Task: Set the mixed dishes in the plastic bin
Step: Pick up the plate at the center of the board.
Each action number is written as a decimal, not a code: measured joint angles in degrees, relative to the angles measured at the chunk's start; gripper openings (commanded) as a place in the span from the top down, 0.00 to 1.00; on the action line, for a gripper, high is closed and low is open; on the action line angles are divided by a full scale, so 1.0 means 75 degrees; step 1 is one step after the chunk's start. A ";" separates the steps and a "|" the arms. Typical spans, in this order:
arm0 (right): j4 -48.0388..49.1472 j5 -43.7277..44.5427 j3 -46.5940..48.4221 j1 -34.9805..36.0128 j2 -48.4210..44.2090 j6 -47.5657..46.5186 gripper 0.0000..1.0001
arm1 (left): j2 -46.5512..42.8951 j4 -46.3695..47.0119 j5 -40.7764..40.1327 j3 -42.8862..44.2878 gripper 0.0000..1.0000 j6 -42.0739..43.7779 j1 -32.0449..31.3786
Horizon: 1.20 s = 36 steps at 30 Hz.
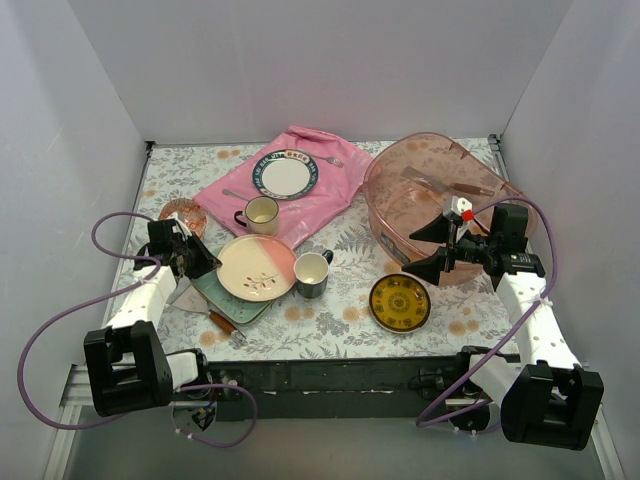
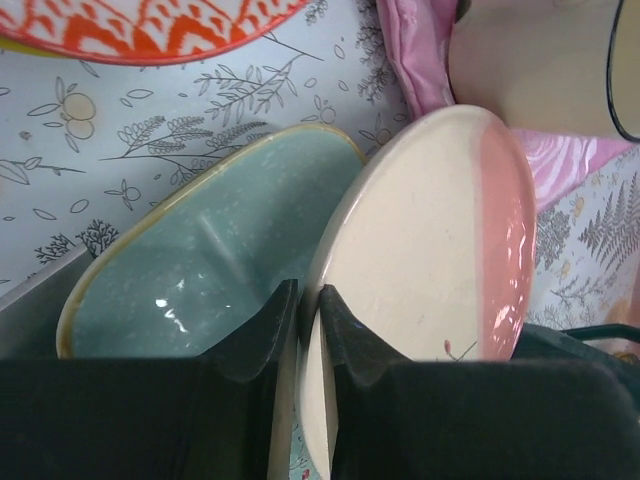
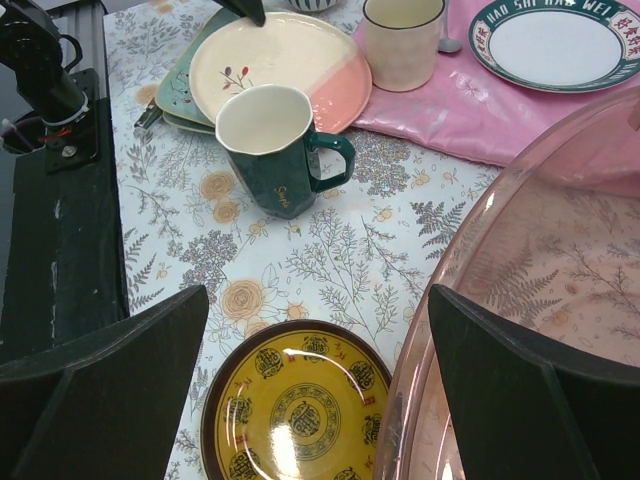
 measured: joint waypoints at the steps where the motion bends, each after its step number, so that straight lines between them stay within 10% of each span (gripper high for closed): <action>1: 0.0000 0.0000 0.0000 0.0000 0.0000 -0.0003 0.01 | -0.0020 -0.0009 0.0029 0.0000 1.00 0.0017 -0.0003; 25: -0.0673 -0.0006 0.0184 0.0385 0.0294 -0.0656 0.02 | -0.1364 -0.0726 0.0536 -0.0128 1.00 -0.0455 0.0239; 36: -0.1478 0.3168 0.2847 0.5321 0.2122 -0.1169 0.05 | -0.1749 -0.0915 0.0889 -0.0128 1.00 -0.0956 0.0624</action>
